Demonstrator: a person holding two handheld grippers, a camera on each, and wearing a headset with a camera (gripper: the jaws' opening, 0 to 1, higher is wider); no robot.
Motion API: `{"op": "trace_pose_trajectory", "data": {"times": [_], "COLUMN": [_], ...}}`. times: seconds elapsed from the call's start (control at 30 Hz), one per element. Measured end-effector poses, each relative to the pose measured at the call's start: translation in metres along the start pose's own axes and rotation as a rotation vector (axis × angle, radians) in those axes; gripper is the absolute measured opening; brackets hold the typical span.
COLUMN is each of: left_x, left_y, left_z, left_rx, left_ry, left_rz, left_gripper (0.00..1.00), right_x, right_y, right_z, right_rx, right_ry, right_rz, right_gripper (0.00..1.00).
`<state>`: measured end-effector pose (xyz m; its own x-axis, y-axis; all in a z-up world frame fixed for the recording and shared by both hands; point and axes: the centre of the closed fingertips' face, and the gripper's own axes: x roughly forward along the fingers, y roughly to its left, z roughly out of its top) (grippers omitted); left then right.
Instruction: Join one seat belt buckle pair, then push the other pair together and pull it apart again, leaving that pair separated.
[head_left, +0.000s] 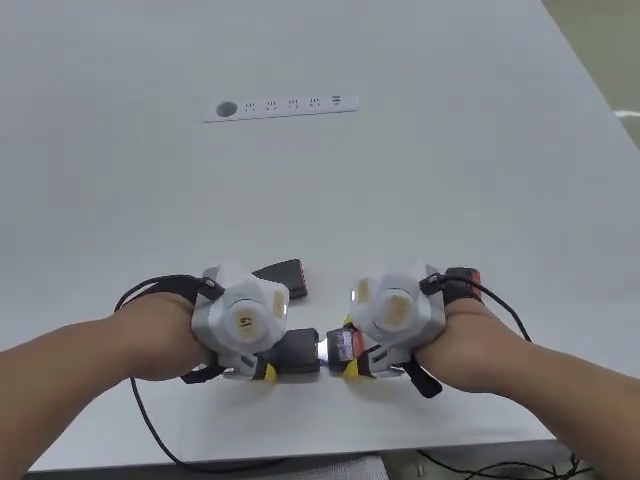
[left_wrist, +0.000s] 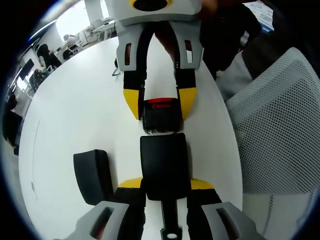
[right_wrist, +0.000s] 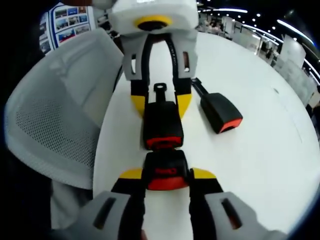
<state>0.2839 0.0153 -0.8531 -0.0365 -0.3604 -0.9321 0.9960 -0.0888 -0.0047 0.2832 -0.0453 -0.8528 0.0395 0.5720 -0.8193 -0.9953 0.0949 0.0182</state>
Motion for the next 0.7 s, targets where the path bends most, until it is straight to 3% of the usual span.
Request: {"op": "trace_pose_trajectory", "data": {"times": [0.03,0.07,0.37,0.57,0.7], "left_x": [-0.0024,-0.0016,-0.0010,-0.0024,-0.0019], "left_y": [0.0007,0.0007,0.0010,0.0013,0.0009], "left_z": [-0.0053,-0.0018,-0.0027,-0.0041,-0.0020], "left_rx": [0.012,0.008,-0.001,-0.047,-0.074], "left_ry": [0.034,0.008,0.005,-0.049,-0.051], "left_rz": [0.000,-0.001,0.005,0.009,0.005], "left_gripper": [0.32,0.32,0.32,0.31,0.31], "right_x": [0.0000,-0.0018,-0.0003,-0.0026,-0.0032], "right_y": [-0.0071,-0.0020,-0.0013,-0.0004,-0.0019], "right_z": [0.0047,0.0045,0.0010,-0.0014,-0.0041], "right_rx": [-0.016,-0.032,0.019,0.008,-0.005], "right_ry": [-0.002,0.001,-0.014,-0.016,-0.008], "right_rz": [-0.034,0.001,-0.006,0.006,0.012], "right_gripper": [0.31,0.31,0.32,0.32,0.32]}}
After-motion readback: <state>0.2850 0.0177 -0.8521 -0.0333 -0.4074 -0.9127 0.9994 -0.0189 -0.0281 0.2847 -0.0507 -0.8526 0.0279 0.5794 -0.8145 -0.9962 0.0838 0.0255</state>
